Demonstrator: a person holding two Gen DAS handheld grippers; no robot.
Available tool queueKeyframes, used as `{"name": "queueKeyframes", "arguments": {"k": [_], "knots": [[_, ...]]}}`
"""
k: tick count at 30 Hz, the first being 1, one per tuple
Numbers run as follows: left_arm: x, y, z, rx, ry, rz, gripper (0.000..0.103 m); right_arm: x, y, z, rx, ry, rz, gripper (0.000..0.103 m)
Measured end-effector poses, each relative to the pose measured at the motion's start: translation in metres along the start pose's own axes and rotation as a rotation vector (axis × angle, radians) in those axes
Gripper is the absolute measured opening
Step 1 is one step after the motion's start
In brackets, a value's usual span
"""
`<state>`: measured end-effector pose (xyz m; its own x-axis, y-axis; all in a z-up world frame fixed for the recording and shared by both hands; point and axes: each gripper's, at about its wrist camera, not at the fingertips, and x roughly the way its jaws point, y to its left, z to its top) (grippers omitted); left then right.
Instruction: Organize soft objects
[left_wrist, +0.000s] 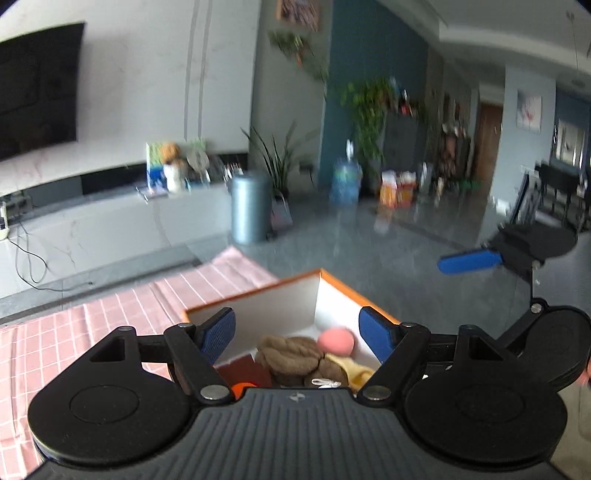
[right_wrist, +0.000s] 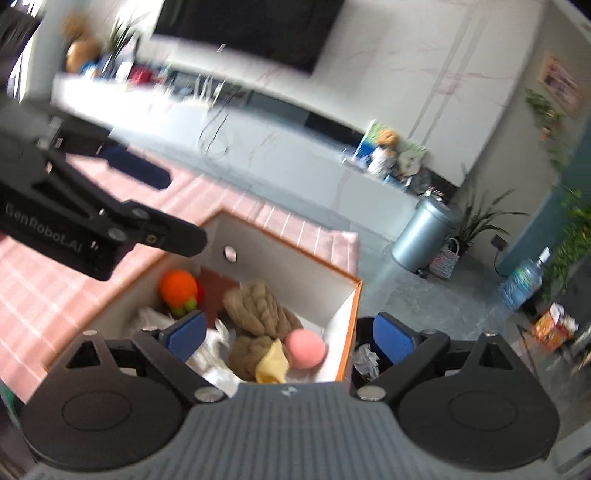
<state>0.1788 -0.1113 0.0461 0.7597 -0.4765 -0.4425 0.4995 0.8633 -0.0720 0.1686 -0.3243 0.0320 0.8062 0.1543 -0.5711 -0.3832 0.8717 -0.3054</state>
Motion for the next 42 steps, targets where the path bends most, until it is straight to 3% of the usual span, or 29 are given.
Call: {"name": "queueKeyframes", "arguments": {"k": [4, 9, 12, 17, 23, 30, 34, 42], "knots": [[-0.03, -0.006, -0.007, -0.002, -0.092, 0.042, 0.089, -0.02, 0.01, -0.009, 0.107, -0.103, -0.036, 0.1], [-0.059, -0.011, -0.017, 0.006, -0.174, 0.08, 0.089, -0.038, 0.035, -0.022, 0.23, -0.2, -0.146, 0.1], [-0.068, -0.019, -0.027, 0.054, -0.198, 0.166, 0.09, -0.049, 0.053, -0.032, 0.289, -0.25, -0.198, 0.1], [-0.077, -0.03, -0.054, 0.092, -0.236, 0.317, 0.093, -0.065, 0.075, -0.044, 0.409, -0.265, -0.21, 0.1], [-0.082, -0.029, -0.078, 0.08, -0.198, 0.408, 0.093, -0.072, 0.104, -0.062, 0.48, -0.295, -0.204, 0.101], [-0.081, -0.014, -0.104, -0.022, -0.167, 0.414, 0.095, -0.059, 0.133, -0.082, 0.499, -0.25, -0.231, 0.101], [-0.081, -0.007, -0.119, -0.027, -0.126, 0.422, 0.095, -0.051, 0.151, -0.091, 0.447, -0.221, -0.238, 0.101], [-0.079, -0.001, -0.132, -0.055, -0.051, 0.441, 0.095, -0.041, 0.155, -0.103, 0.464, -0.156, -0.254, 0.101]]}}
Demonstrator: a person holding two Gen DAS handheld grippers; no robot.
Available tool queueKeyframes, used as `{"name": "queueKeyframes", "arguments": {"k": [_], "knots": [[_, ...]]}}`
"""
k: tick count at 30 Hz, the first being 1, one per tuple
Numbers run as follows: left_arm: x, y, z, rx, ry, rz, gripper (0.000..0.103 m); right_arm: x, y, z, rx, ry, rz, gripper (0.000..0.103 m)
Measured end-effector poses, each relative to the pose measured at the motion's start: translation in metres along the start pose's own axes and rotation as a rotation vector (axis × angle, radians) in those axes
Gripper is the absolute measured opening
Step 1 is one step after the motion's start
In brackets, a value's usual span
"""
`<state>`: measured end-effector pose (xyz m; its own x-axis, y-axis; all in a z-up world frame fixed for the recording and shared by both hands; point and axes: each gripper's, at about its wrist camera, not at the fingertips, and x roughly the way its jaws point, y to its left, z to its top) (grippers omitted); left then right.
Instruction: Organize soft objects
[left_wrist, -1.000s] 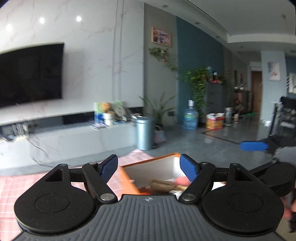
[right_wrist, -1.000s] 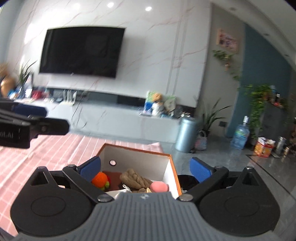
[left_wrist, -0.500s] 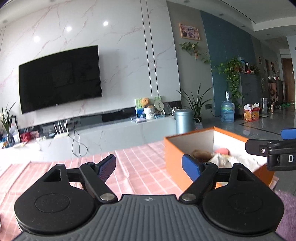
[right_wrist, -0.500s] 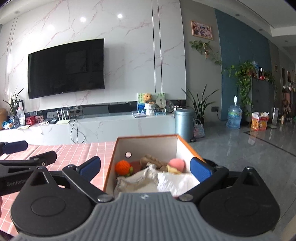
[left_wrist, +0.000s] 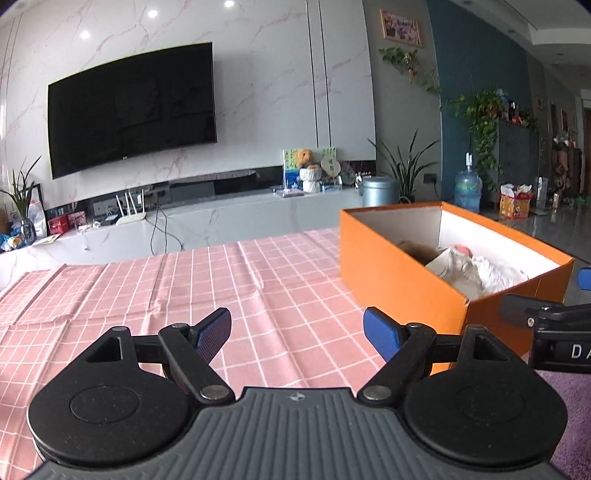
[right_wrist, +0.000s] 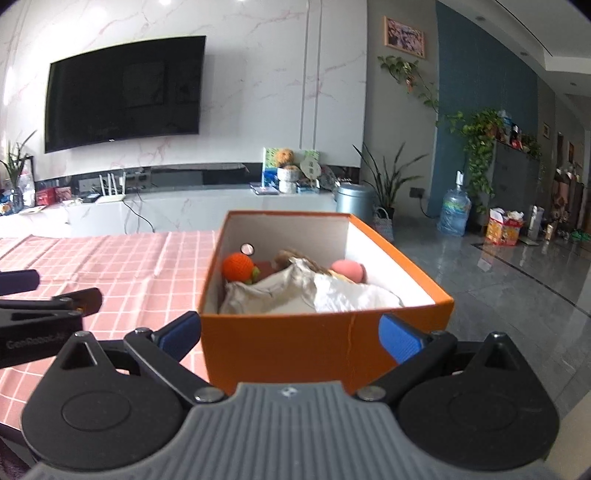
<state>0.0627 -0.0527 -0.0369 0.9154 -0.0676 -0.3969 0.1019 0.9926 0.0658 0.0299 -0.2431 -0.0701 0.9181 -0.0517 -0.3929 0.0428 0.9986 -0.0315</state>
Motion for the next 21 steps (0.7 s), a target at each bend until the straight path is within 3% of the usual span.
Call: {"name": "queueKeyframes", "arguments": {"k": [21], "knots": [[-0.0029, -0.0031, -0.0106, 0.012, 0.032, 0.021, 0.095, 0.0, -0.0012, -0.0037, 0.012, 0.016, 0.005, 0.101]]}}
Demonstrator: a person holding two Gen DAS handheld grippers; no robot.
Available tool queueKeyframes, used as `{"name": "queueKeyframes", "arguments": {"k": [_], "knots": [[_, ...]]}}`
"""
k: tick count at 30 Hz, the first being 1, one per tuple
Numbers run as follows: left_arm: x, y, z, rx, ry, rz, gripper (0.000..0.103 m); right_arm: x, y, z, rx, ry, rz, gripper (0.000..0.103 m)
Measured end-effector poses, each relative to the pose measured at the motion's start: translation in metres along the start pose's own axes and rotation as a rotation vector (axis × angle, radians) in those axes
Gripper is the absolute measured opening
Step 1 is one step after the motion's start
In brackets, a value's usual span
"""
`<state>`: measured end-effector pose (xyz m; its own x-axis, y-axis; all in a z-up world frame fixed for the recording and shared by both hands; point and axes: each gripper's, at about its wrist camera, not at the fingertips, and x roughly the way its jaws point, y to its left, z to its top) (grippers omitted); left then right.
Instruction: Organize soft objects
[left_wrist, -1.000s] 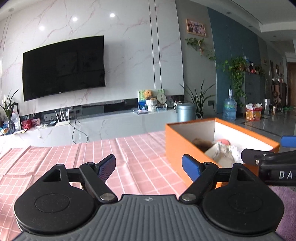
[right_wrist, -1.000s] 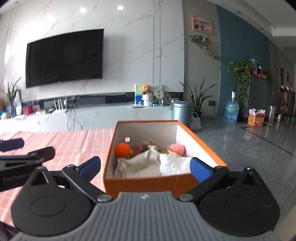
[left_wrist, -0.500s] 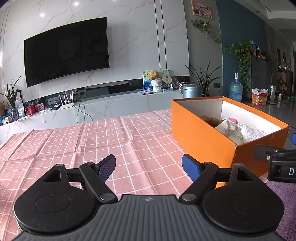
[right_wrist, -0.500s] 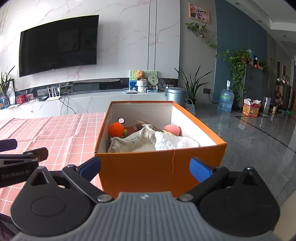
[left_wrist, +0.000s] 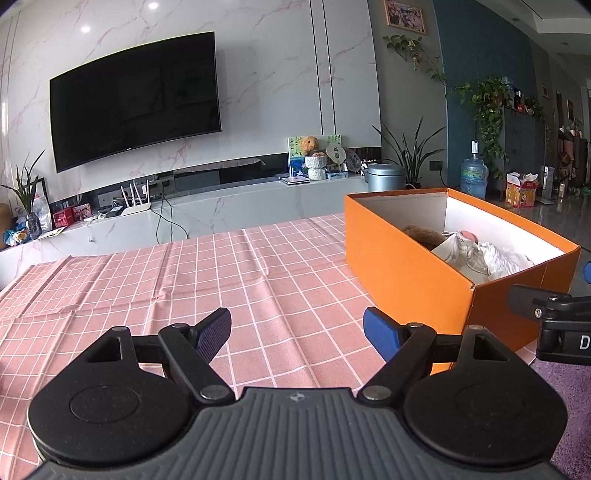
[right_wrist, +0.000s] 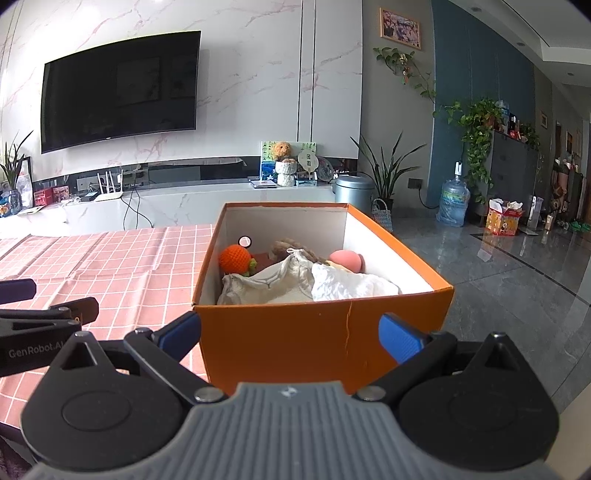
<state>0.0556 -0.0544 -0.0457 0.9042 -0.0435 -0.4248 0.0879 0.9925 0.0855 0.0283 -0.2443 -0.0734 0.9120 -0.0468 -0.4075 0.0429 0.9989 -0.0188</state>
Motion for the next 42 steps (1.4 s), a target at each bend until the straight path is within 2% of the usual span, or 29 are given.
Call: {"name": "queueKeyframes", "arguments": {"k": [42], "knots": [[-0.008, 0.0051, 0.0053, -0.013, -0.004, 0.012, 0.095, -0.0046, 0.0079, 0.0, -0.023, 0.005, 0.015, 0.101]]}}
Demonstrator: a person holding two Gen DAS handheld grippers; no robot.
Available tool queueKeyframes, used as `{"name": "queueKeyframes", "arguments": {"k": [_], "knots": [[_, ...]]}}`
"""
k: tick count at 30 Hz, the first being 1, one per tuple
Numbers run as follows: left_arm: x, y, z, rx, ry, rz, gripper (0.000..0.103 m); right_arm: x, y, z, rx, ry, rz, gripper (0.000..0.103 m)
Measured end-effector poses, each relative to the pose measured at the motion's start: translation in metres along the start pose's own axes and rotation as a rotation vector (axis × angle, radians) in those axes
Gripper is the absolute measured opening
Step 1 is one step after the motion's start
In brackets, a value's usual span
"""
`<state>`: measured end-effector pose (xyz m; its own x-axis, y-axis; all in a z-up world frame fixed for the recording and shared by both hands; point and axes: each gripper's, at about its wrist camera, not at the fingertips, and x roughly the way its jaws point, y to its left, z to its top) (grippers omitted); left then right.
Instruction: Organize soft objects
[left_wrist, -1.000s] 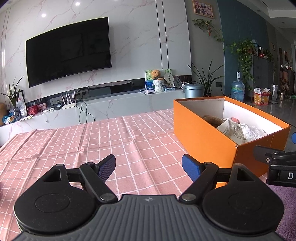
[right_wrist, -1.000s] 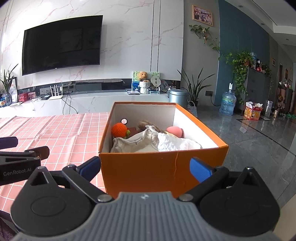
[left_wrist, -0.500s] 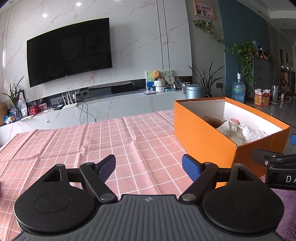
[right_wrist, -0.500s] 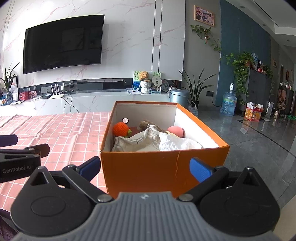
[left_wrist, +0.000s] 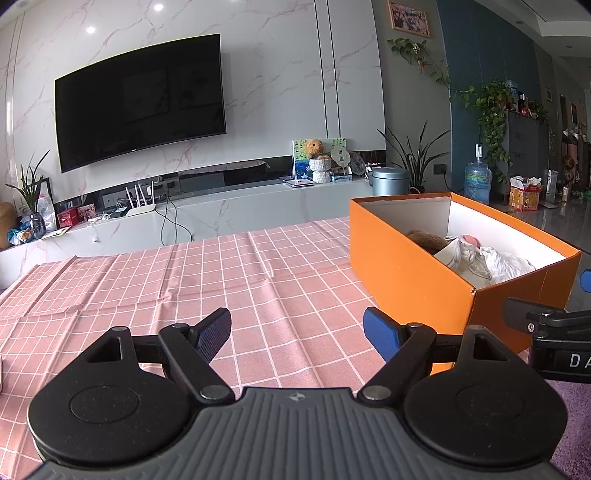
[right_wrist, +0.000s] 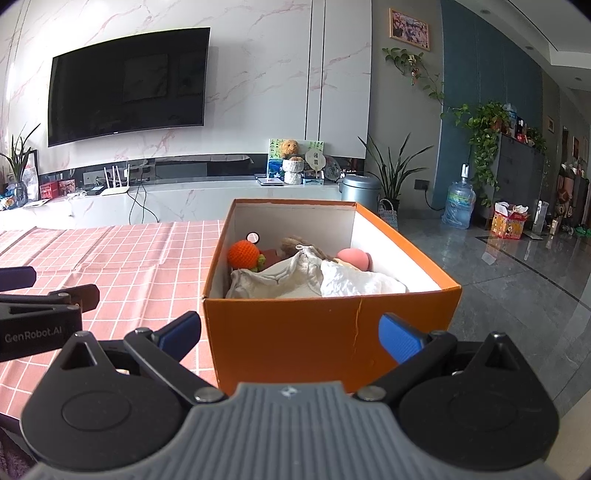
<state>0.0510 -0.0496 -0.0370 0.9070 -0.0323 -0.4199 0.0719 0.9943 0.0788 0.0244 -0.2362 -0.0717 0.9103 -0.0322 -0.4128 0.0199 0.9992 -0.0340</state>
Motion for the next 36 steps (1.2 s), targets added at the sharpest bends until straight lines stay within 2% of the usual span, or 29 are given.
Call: {"name": "queueKeyframes", "arguments": {"k": [36], "knots": [[-0.002, -0.0009, -0.0006, 0.007, -0.001, -0.004, 0.095, 0.0004, 0.0002, -0.0015, 0.001, 0.006, 0.003, 0.101]]}}
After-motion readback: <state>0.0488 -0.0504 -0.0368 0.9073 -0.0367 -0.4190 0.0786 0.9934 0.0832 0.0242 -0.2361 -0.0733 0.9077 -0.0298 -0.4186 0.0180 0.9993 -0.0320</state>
